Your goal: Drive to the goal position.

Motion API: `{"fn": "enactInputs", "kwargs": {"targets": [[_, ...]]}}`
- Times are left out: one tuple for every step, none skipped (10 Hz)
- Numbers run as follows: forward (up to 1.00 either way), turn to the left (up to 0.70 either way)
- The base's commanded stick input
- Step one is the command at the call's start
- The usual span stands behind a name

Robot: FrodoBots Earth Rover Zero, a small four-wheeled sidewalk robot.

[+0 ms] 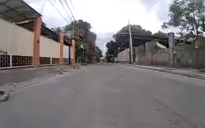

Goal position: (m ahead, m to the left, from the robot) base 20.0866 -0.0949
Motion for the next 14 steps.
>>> {"fn": "enactInputs", "kwargs": {"targets": [[1.00, 0.05], [1.00, 0.05], [1.00, 0.05], [1.00, 0.05], [1.00, 0.05], [1.00, 0.05], [1.00, -0.12], [1.00, -0.35], [1.00, -0.30], [1.00, -0.08], [1.00, 0.05], [1.00, 0.06], [1.00, 0.06], [1.00, 0.06]]}}
